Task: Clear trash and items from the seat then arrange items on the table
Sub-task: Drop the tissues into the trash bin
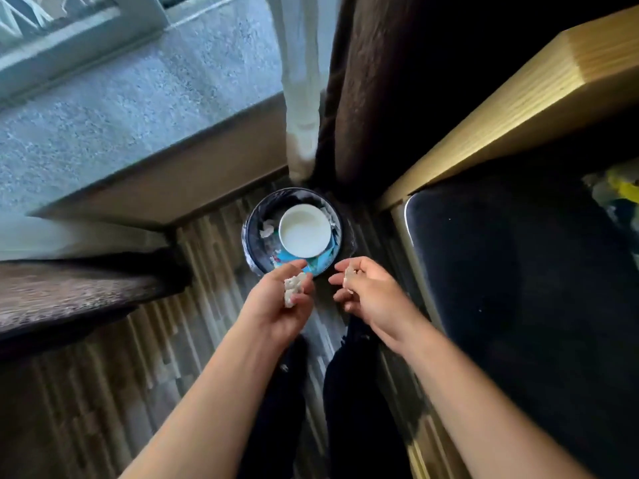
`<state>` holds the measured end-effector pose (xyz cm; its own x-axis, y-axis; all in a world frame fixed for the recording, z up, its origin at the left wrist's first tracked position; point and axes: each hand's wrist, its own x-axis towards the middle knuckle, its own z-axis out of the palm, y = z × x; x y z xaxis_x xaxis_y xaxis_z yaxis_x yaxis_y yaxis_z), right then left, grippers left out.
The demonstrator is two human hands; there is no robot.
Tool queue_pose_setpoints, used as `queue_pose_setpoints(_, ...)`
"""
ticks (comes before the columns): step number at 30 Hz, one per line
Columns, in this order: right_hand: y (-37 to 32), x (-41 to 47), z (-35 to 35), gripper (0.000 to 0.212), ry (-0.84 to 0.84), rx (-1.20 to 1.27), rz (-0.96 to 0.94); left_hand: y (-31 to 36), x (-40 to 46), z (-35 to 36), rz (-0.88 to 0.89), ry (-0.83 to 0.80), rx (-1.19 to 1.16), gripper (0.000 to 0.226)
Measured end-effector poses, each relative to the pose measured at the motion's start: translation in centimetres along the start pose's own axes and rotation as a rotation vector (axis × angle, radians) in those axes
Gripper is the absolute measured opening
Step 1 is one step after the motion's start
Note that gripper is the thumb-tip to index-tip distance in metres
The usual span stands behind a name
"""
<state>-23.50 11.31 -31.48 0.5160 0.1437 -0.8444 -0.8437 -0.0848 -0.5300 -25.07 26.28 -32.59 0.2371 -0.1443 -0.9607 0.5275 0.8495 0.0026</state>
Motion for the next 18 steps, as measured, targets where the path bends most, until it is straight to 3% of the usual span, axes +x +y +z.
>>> queue_pose_setpoints(6,3.1,7.0,-0.3,0.02,0.099,0.035,0.112,2.9,8.1,-1.6,-0.094,-0.004,0.113,0.023)
queue_pose_setpoints(13,6.1,17.5,1.8,0.017,0.142,0.19,0.111,5.8,19.7,-1.8,-0.062,-0.018,0.081,0.008)
queue_pose_setpoints(18,6.4,22.2,3.4,0.009,0.132,0.23,0.196,6.6,24.0,-2.7,-0.004,0.118,-0.01,0.015)
